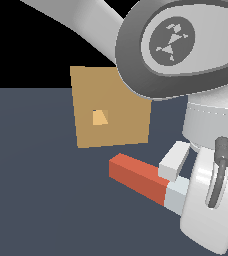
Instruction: Insert the peg into the horizontal hole in a box.
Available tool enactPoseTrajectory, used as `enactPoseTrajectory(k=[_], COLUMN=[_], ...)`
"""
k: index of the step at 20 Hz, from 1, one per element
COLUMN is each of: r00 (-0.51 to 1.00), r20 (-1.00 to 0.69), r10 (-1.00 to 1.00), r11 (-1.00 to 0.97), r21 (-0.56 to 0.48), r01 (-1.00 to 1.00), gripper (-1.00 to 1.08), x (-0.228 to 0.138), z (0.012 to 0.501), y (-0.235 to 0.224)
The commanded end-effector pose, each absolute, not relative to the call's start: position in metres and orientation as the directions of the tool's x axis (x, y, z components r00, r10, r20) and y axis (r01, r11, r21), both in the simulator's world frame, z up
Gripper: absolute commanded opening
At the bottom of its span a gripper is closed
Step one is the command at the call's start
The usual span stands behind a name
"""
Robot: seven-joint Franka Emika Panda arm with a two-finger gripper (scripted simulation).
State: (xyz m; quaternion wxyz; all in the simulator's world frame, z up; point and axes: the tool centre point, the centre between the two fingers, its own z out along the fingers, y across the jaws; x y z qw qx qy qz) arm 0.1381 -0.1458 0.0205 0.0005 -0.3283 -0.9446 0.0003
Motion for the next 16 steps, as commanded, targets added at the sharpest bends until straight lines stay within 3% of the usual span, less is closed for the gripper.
enactPoseTrajectory(k=[1,16], r00=[-0.783,-0.715], r20=[0.001,0.001], r10=[0.622,0.699], r11=[0.783,0.715], r21=[0.0,-0.001], r01=[0.622,0.699], gripper=[-1.0,-1.0], x=[0.138,0.113], z=[0.021,0.033], y=[-0.146,-0.144])
